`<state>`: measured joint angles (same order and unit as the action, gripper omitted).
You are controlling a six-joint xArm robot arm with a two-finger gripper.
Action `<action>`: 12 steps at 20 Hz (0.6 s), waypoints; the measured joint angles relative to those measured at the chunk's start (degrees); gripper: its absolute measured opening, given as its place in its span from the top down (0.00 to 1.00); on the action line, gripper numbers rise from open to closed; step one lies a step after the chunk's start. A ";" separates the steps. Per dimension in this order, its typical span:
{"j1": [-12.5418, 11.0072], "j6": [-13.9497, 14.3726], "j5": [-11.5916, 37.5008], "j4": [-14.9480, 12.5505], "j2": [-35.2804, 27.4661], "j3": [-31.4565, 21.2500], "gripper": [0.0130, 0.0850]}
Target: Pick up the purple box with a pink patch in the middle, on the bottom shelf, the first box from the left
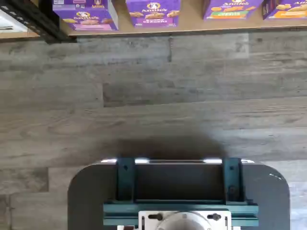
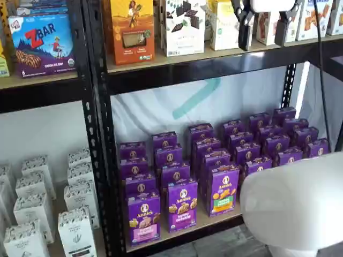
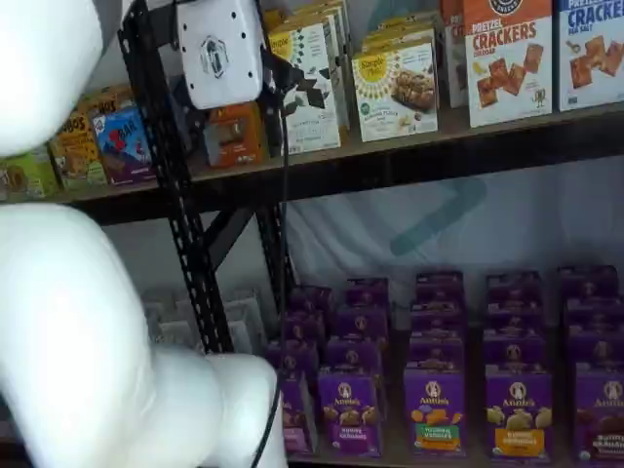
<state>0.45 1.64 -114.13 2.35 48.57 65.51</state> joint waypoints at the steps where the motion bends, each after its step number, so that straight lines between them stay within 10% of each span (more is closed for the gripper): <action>1: -1.28 -0.71 0.11 1.47 0.12 -0.14 0.00; 4: -6.41 -3.40 0.69 7.26 0.68 -0.85 0.00; 12: -4.10 -2.33 2.53 5.08 0.68 -2.99 0.00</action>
<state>-3.65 -0.69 -111.60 7.43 49.26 62.52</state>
